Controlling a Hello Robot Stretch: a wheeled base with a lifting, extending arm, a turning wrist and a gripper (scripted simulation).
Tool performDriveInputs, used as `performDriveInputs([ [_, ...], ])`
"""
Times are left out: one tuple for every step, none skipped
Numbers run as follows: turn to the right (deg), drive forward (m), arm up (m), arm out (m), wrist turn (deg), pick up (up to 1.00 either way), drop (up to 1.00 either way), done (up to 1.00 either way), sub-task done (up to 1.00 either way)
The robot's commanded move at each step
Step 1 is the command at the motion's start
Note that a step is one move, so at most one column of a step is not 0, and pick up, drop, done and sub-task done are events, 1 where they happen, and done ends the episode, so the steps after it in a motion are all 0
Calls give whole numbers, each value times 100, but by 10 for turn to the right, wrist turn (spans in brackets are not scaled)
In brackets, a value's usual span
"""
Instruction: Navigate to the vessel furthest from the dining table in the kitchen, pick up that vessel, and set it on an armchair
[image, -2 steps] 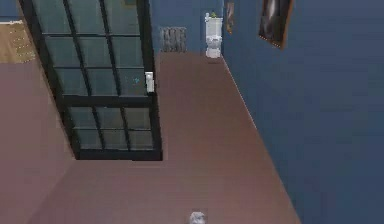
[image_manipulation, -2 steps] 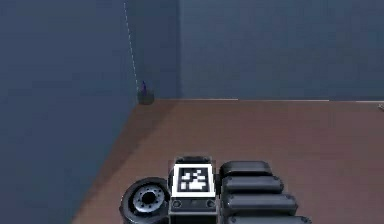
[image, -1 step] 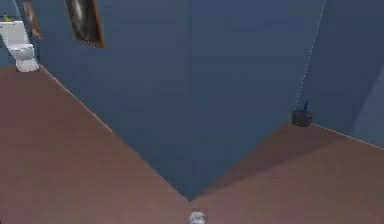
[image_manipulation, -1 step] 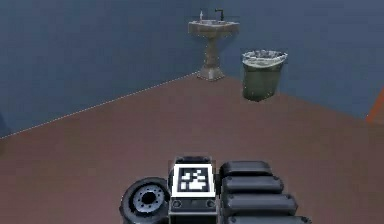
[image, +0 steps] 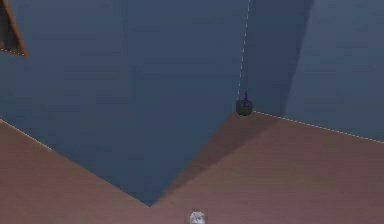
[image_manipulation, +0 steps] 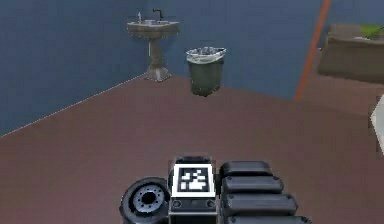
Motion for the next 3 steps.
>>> performDriveInputs([
  [0,25,0,0,0,0,0,0,0],
  [-450,0,0,0,0,0,0,0,0],
  [-420,0,0,0,0,0,0,0,0],
])
